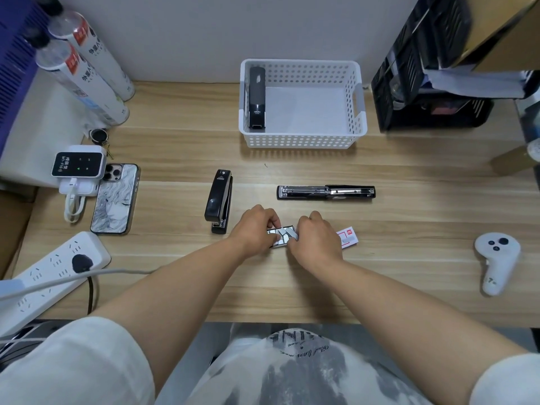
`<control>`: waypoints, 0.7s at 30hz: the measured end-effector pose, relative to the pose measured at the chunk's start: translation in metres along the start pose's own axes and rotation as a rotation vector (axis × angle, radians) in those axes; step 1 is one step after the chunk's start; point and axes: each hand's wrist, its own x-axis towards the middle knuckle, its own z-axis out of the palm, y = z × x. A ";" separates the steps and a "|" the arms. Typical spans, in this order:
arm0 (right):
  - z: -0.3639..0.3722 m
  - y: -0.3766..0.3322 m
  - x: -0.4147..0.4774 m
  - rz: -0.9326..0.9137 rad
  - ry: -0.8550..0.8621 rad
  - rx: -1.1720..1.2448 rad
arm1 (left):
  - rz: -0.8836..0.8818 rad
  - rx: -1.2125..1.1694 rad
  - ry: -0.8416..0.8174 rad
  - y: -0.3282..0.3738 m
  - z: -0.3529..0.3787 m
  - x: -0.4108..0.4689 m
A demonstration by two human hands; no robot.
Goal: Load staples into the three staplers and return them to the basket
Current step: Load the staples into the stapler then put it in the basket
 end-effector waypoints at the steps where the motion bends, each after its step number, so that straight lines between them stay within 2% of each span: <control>1: -0.001 0.001 0.000 -0.004 0.000 0.002 | -0.003 0.001 0.000 0.000 0.000 0.000; 17: -0.019 0.022 -0.004 -0.122 0.026 0.057 | -0.040 -0.019 -0.050 0.011 -0.011 -0.007; 19: -0.026 0.023 -0.004 -0.139 0.062 0.097 | -0.047 -0.099 -0.004 0.018 -0.016 -0.009; 21: -0.035 0.023 -0.003 -0.157 0.097 0.144 | -0.086 -0.337 0.019 0.028 -0.022 -0.009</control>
